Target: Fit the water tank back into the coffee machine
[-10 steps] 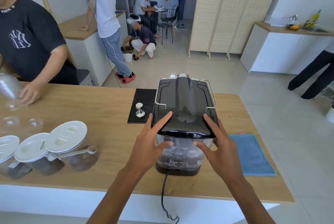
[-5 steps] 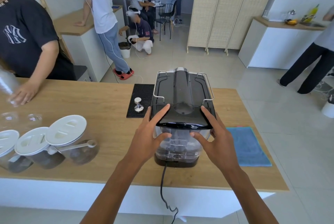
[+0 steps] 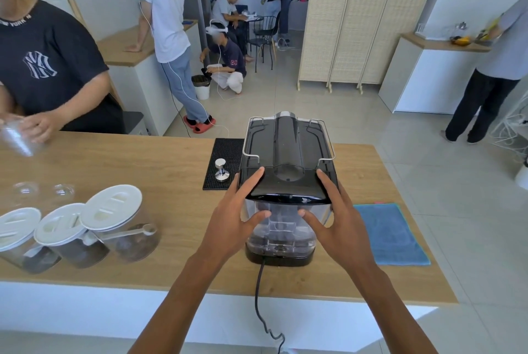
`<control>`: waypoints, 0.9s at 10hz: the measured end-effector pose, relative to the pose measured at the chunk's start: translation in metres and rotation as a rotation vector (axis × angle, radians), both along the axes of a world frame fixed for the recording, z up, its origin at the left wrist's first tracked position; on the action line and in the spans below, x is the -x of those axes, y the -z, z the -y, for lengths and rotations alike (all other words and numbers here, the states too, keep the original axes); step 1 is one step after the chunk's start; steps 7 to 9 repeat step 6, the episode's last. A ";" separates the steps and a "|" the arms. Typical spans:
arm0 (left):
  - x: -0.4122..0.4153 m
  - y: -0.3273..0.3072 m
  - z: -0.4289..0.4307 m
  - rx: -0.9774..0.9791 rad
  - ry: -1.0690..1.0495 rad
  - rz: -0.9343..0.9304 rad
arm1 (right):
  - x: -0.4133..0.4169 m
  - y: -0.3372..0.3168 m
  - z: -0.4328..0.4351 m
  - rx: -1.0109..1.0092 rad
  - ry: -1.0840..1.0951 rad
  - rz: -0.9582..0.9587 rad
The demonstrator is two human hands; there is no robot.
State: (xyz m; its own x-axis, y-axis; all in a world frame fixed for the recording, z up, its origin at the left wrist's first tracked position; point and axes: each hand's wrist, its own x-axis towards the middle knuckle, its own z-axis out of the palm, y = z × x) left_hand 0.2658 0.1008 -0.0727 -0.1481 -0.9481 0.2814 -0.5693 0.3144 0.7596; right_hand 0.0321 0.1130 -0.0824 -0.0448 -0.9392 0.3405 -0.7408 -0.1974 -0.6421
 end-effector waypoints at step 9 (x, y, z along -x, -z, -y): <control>-0.024 0.081 -0.031 -0.212 0.004 0.044 | 0.023 0.084 -0.019 -0.086 0.073 0.018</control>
